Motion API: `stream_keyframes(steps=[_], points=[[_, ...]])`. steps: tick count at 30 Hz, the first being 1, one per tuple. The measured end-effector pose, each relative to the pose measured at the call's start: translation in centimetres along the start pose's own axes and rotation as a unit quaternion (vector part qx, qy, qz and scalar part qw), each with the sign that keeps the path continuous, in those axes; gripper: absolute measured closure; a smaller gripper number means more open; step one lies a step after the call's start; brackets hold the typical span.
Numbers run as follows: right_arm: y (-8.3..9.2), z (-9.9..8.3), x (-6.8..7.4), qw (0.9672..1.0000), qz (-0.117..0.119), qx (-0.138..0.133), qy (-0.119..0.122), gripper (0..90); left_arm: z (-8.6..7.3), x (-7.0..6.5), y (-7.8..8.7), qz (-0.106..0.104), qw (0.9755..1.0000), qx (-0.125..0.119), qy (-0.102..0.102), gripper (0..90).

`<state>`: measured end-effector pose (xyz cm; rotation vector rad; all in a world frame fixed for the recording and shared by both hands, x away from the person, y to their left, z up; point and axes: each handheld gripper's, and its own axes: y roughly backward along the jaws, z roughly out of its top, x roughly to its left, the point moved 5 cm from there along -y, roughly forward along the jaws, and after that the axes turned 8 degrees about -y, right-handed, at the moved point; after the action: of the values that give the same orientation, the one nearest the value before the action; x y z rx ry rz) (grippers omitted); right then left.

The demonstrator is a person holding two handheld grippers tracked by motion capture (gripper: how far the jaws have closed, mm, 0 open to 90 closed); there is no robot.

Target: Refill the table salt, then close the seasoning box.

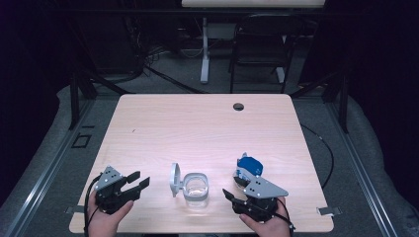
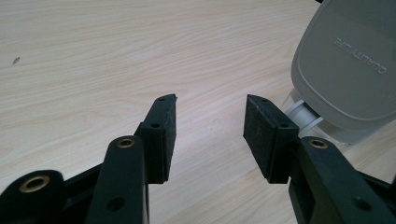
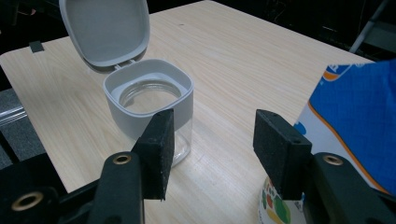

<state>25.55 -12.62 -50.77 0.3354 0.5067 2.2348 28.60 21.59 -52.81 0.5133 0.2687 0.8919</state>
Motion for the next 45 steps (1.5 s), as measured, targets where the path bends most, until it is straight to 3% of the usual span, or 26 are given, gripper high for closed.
stream_keyframes(steps=[8, 14, 19, 45], points=[[0.1, -1.3, -0.6, 0.9999, -0.002, 0.008, -0.008, 48.5, 0.3, 0.0, 0.4, 0.007, 0.9999, -0.004, -0.009, 54.1], [-0.2, -2.2, -1.5, 0.9997, -0.01, 0.013, -0.017, 48.5, 0.0, 0.5, 0.4, 0.008, 1.0, -0.002, -0.001, 53.4], [-0.4, -2.7, -1.7, 0.9996, -0.013, 0.023, -0.01, 48.5, -0.3, 0.6, 0.3, 0.003, 0.9999, -0.002, 0.011, 53.2], [1.9, -4.9, -3.6, 0.9984, -0.031, 0.029, -0.037, 51.5, -0.7, 0.8, 0.2, 0.013, 0.9998, 0.008, 0.012, 51.2]])
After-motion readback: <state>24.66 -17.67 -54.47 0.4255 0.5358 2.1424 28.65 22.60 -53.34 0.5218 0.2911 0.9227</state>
